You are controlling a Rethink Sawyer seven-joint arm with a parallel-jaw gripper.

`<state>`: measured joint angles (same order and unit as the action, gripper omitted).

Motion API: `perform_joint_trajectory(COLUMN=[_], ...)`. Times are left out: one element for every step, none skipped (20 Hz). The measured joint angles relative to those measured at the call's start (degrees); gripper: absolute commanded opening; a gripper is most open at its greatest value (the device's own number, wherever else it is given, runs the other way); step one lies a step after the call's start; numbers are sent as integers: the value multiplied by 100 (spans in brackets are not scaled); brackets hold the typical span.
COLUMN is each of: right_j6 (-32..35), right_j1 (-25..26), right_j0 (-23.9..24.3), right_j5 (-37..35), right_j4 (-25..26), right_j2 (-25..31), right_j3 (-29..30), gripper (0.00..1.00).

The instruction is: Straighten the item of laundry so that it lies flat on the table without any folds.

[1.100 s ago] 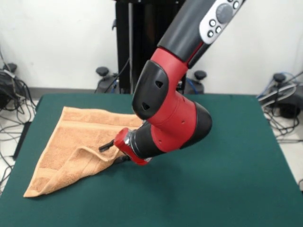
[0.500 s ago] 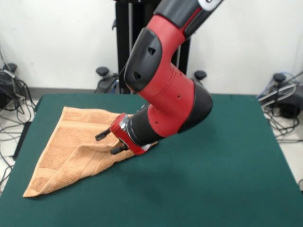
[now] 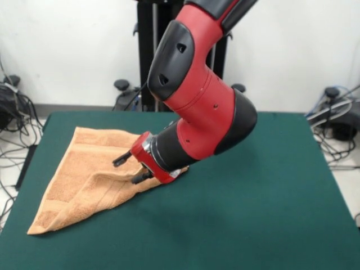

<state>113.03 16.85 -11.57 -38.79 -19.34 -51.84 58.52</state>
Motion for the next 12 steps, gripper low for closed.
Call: perform_joint_trajectory(right_j6=[0,0,0,0,0,0,0,0,0,0,0,0], right_j1=[7,37,58,67,88,121,148,196,222,264,302,339], right_j0=[1,8,14,17,25,38,51,78,93,117,138,159], right_j5=[0,0,0,-1,-1,-1,0,0,0,-1,-1,-2], right_j4=[-1,-1,0,0,0,0,0,0,0,0,-1,0], right_j2=[-1,-2,-2,-2,-3,-10,-13,-12,-13,-15,-19,-25], right_j3=[-8,-41,-65,-76,-102,-144,-185,-261,-304,-377,-436,-492], gripper=[100,100,100,100,100,100,100,100,100,100,100,100])
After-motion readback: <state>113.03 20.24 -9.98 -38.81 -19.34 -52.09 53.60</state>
